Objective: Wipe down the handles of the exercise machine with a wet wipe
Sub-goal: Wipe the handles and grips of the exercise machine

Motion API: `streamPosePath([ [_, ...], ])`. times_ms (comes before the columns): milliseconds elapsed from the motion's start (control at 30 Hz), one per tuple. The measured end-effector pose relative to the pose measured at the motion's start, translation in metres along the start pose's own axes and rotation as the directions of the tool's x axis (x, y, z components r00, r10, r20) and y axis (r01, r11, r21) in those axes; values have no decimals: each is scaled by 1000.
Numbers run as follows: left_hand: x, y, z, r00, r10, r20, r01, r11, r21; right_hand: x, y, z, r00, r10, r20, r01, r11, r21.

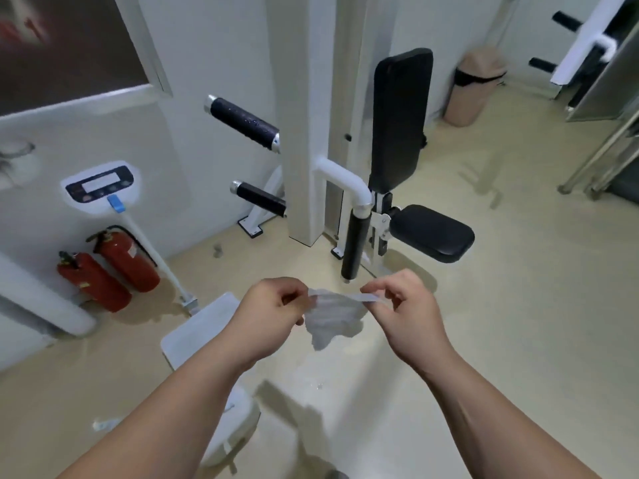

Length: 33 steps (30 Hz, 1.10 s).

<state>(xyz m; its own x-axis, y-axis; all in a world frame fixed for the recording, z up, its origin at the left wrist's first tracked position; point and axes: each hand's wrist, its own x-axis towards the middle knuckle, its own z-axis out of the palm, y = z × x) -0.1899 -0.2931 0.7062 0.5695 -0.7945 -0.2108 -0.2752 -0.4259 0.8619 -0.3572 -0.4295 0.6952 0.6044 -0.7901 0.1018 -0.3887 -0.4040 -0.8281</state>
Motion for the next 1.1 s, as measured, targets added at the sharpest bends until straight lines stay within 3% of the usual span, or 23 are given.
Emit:
streamPosePath([
  [167,13,37,15,985,167,-31,-156,960,234,22,7,-13,976,28,-214,15,980,197],
  [267,23,57,9,959,182,-215,-147,975,170,34,7,-3,960,85,-268,9,944,329],
  [333,32,63,-2,880,243,-409,-187,967,171,39,8,3,950,99,-296,20,928,372],
  [400,43,66,-15,779,377,-501,-274,923,270,41,10,12,946,102,-309,28,920,391],
  [533,72,69,-39,578,701,-417,-462,703,541,43,7,36,908,169,-383,8,907,420],
  [633,96,63,-52,514,804,-298,-554,576,600,47,-3,56,832,311,-460,-67,879,472],
  [800,124,48,-77,519,834,-185,-679,534,503,57,-29,87,774,430,-465,-83,796,599],
  [1100,129,45,-77,580,813,-56,-630,492,601,82,-56,101,814,205,-543,59,901,429],
])
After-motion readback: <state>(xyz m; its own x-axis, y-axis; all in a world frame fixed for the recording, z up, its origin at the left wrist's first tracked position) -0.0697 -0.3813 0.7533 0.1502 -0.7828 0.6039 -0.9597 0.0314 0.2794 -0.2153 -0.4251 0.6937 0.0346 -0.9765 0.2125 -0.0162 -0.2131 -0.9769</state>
